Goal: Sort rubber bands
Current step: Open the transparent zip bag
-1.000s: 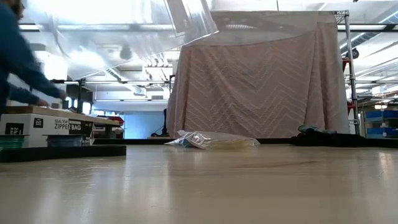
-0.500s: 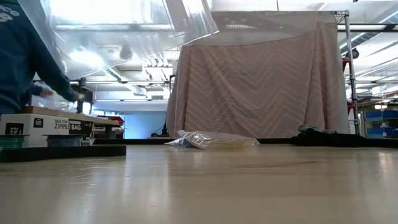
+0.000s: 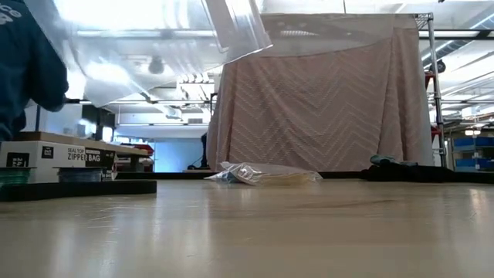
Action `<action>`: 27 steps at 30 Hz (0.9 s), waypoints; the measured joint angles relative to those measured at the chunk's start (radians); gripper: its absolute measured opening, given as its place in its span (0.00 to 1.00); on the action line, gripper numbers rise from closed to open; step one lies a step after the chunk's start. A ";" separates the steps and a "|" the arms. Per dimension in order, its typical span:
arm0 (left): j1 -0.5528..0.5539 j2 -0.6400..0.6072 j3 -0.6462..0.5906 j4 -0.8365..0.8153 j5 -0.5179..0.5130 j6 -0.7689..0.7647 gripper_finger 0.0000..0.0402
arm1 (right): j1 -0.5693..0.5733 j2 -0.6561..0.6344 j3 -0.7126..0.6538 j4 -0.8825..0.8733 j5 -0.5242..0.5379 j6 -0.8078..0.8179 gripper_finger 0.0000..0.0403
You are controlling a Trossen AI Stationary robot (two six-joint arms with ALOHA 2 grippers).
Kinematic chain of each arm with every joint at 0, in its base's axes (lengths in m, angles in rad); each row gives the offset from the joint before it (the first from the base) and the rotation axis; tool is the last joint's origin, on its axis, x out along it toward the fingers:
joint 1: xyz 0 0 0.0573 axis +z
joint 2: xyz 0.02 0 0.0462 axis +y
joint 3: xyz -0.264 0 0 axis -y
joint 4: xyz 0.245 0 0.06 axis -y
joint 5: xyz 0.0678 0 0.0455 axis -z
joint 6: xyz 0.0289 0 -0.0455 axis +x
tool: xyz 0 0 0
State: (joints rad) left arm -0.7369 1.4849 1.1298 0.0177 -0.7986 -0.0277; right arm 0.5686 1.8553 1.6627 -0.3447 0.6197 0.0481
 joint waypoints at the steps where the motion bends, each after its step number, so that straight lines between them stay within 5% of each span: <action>1: 0.000 0.000 -0.001 0.000 0.000 0.000 0.05 | 0.000 0.000 0.000 0.002 0.000 -0.003 0.00; 22: 0.001 -0.003 -0.012 -0.011 0.000 -0.008 0.01 | -0.001 0.001 0.000 -0.009 -0.019 -0.004 0.00; 27: 0.001 -0.005 -0.013 -0.009 -0.005 -0.014 0.00 | 0.000 0.000 0.002 -0.034 -0.018 0.041 0.08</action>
State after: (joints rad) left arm -0.7363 1.4797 1.1170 0.0086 -0.8041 -0.0414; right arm 0.5681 1.8552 1.6649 -0.3790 0.6014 0.0886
